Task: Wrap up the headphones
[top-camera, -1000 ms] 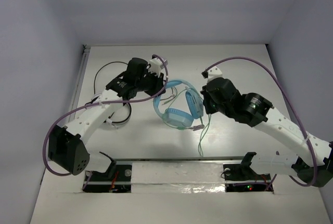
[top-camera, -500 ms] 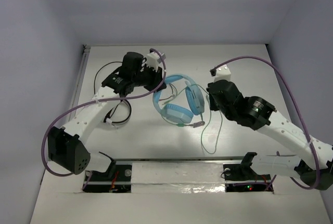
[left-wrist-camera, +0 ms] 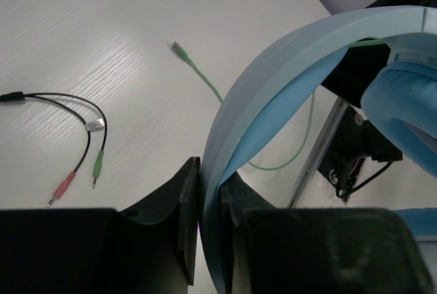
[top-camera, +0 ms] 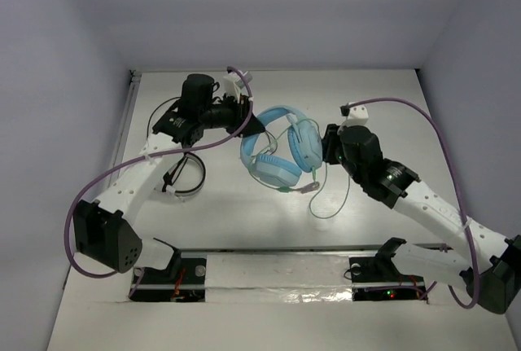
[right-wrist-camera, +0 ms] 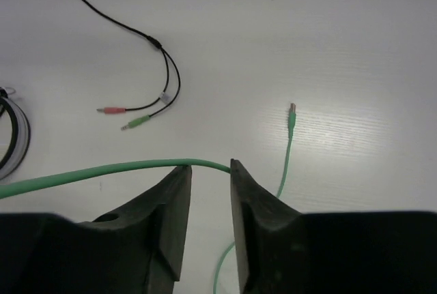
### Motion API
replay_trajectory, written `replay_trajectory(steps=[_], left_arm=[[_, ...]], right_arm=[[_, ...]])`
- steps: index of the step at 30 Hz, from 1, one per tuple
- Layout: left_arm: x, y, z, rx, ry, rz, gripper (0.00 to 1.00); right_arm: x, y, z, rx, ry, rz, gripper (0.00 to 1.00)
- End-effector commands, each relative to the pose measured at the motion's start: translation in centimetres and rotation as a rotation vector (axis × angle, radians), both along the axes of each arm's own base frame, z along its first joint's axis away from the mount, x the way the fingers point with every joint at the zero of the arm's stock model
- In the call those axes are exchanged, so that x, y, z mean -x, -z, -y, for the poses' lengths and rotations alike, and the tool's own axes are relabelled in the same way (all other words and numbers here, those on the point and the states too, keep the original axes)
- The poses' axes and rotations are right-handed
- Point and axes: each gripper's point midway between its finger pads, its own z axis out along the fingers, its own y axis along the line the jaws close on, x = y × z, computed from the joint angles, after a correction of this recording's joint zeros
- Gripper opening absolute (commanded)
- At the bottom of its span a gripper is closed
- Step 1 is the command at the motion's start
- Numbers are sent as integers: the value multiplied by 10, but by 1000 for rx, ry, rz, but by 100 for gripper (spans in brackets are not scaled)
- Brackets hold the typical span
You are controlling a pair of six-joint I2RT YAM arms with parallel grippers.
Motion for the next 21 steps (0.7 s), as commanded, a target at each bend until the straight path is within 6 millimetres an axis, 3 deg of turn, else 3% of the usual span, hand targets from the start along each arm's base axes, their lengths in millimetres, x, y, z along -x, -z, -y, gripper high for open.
replay_trajectory(steps=[1,2,3,5,9,10,12,21], left_arm=[[6,-73,11,172,57,98,0],[6,-77,11,180,49,99,0],[6,-80,12,187,47,98,0],[4,-93,11,210,27,110,0],[-3,-114,4,234,-49,126,0],[-2,-124,3,244,-54,136,0],[-4,-136,-2,259,-84,142,0],[-17,-187,-19,317,-178,193,0]], right_arm=[[-14,-43,-17,-218,-69,169,39],[-13,-55,-23,-267,-98,220,48],[-13,-49,-25,-280,-121,227,51],[-8,-58,-41,-341,-210,272,55],[-15,-34,-47,-342,-223,239,55],[-15,-20,-49,-336,-223,219,55],[-22,-16,-47,-363,-226,228,56],[-5,5,-84,-467,-428,204,58]])
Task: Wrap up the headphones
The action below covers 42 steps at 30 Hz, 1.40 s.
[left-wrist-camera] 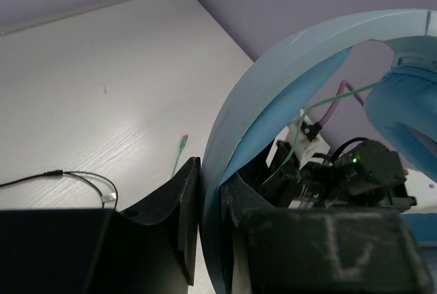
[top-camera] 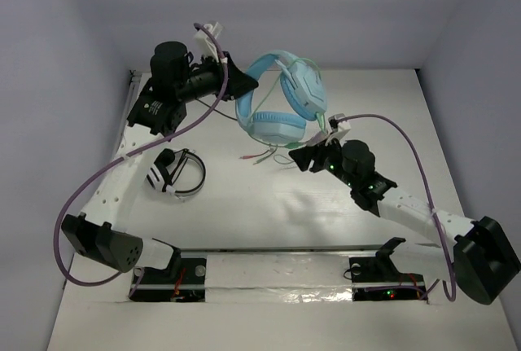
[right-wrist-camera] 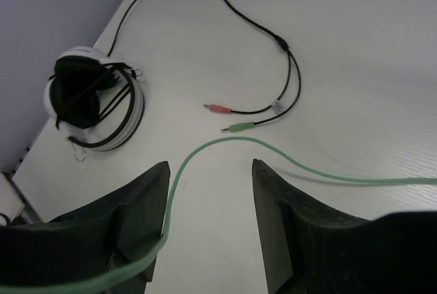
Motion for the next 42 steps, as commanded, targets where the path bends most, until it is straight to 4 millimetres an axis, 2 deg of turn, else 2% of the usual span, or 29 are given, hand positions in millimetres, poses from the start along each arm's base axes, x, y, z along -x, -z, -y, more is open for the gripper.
replay_trajectory(steps=[1,2,3,6,10,16,20,23,24,26,30,31,32,35,37,40,41,42], left_arm=[[12,-65,-5,122,-13,92,0],[14,-72,-5,136,-7,97,0],[13,-73,-4,140,-11,91,0],[12,-79,-4,157,-14,90,0],[13,-85,-3,168,-15,79,0],[13,-97,-5,200,-33,82,0],[14,-101,-5,217,-34,70,0],[14,-102,-4,214,-34,51,0],[13,-100,-4,211,-35,44,0],[14,-102,-4,209,-37,33,0],[15,-106,-4,219,-37,30,0],[16,-107,-4,224,-30,28,0],[16,-107,-3,227,-28,26,0],[17,-107,-3,229,-21,17,0],[18,-106,-2,225,-18,15,0],[19,-106,-3,221,-23,12,0],[20,-109,-5,222,-28,24,0],[19,-110,-6,220,-37,28,0]], right_arm=[[1,-36,-23,-123,-105,114,58],[-2,-36,-25,-128,-105,124,59],[-8,-28,-29,-119,-105,110,60],[-18,-32,-35,-138,-100,137,62],[-40,-19,-31,-104,-13,142,65],[-45,-9,-40,-111,-39,156,63],[-57,0,-40,-93,-6,167,62],[-68,-1,-48,-75,-12,194,63],[-73,8,-51,-58,-14,181,63],[-82,6,-55,-46,-8,204,64],[-92,20,-63,-20,-19,196,64],[-95,30,-63,-5,-13,186,64],[-99,28,-65,-6,-7,199,64],[-110,33,-59,4,55,212,64],[-117,29,-56,2,91,230,63],[-113,29,-50,9,140,238,61],[-110,27,-46,-2,152,237,57],[-94,29,-40,-13,154,232,55]])
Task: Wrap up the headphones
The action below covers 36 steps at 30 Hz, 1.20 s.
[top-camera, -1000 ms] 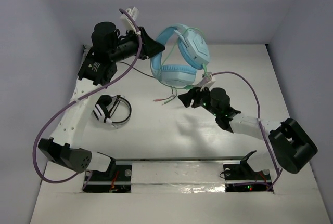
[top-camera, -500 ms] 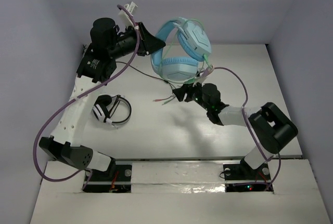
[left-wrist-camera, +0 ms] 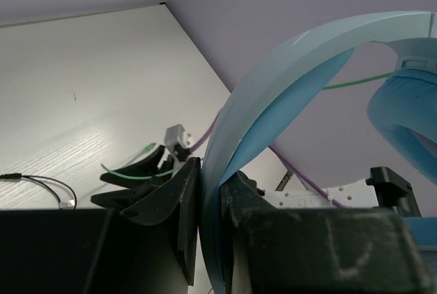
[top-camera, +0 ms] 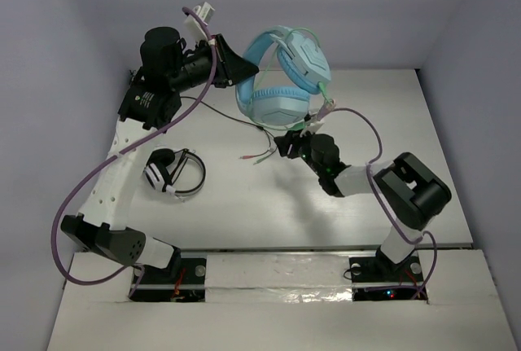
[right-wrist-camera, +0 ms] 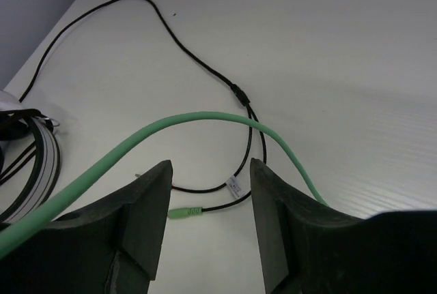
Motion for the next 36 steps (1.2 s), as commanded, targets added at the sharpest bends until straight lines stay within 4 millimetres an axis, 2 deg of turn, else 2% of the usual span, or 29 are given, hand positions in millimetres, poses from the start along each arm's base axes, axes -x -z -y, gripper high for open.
replay_trajectory(steps=[1,3,5,9,12,13,14,15,17,20,21,23,24,26,28,29,32,34,35,36], left_arm=[[14,-53,-6,82,-11,107,0],[13,-55,-6,84,-9,113,0],[15,-60,-6,92,-5,116,0],[20,-65,-5,111,6,121,0],[21,-66,-8,102,-3,124,0],[20,-65,-9,95,-12,124,0],[21,-69,-11,93,-22,135,0],[18,-67,-12,84,-33,135,0],[15,-71,-15,80,-62,147,0],[11,-78,-19,86,-97,165,0],[7,-78,-19,87,-105,158,0],[8,-84,-17,112,-99,159,0],[9,-85,-16,120,-91,161,0],[11,-85,-14,131,-75,164,0],[12,-83,-13,129,-65,158,0],[10,-79,-12,124,-63,151,0],[12,-76,-11,122,-51,146,0],[14,-78,-11,131,-46,151,0],[15,-78,-11,131,-46,151,0],[16,-79,-11,133,-44,153,0]], right_arm=[[11,-48,18,-103,92,136,54],[24,-53,26,-150,107,140,46],[34,-53,40,-155,135,140,46],[30,-49,43,-118,159,136,66],[36,-51,44,-139,143,128,69],[42,-52,41,-146,112,122,69],[48,-65,41,-171,93,140,69],[56,-59,43,-180,77,110,68],[71,-67,41,-217,22,106,68],[92,-80,47,-250,-17,93,74],[100,-90,52,-268,-22,101,77],[106,-92,59,-277,-13,100,80],[108,-95,62,-276,-10,110,85],[109,-106,60,-259,-25,140,85],[108,-109,57,-227,-42,148,85],[107,-120,57,-250,-39,177,85],[98,-131,56,-252,-15,203,82],[91,-131,51,-234,-17,209,71],[87,-123,45,-213,-32,191,69],[84,-130,40,-227,-42,211,68]])
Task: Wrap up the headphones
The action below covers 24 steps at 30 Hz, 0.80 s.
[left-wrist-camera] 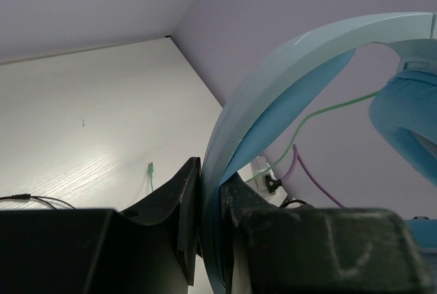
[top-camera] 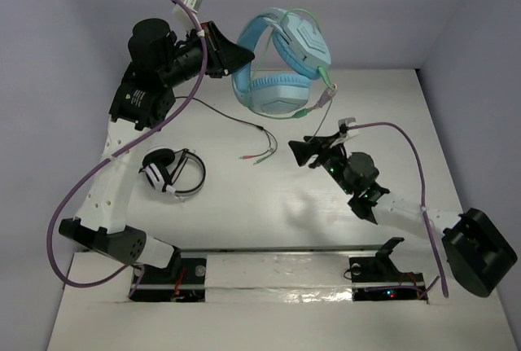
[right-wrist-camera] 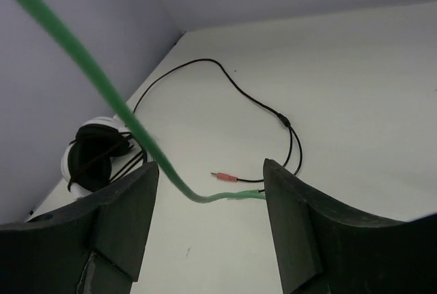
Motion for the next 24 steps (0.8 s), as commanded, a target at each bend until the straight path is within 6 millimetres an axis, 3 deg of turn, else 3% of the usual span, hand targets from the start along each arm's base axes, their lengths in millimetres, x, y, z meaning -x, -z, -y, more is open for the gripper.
replay_trajectory(steps=[1,6,9,11,15,18,22,24], left_arm=[[19,-44,-1,102,35,102,0],[22,-47,-3,102,31,103,0],[24,-46,-3,101,35,97,0],[24,-47,-4,103,26,98,0],[16,-45,-5,107,0,95,0],[6,-45,-7,137,-39,83,0],[-17,-40,-16,194,-160,66,0],[-28,-27,-18,214,-197,31,0]], right_arm=[[-14,-24,-17,-14,-27,81,68],[-28,-24,-25,-20,-10,91,69],[-35,-23,-18,-34,43,96,66],[-35,-18,-19,-21,40,90,59],[-26,-8,-25,-38,-15,61,15],[-17,5,-39,-8,-97,-2,3],[9,24,-60,74,-167,-120,0],[18,37,-58,107,-153,-196,0]])
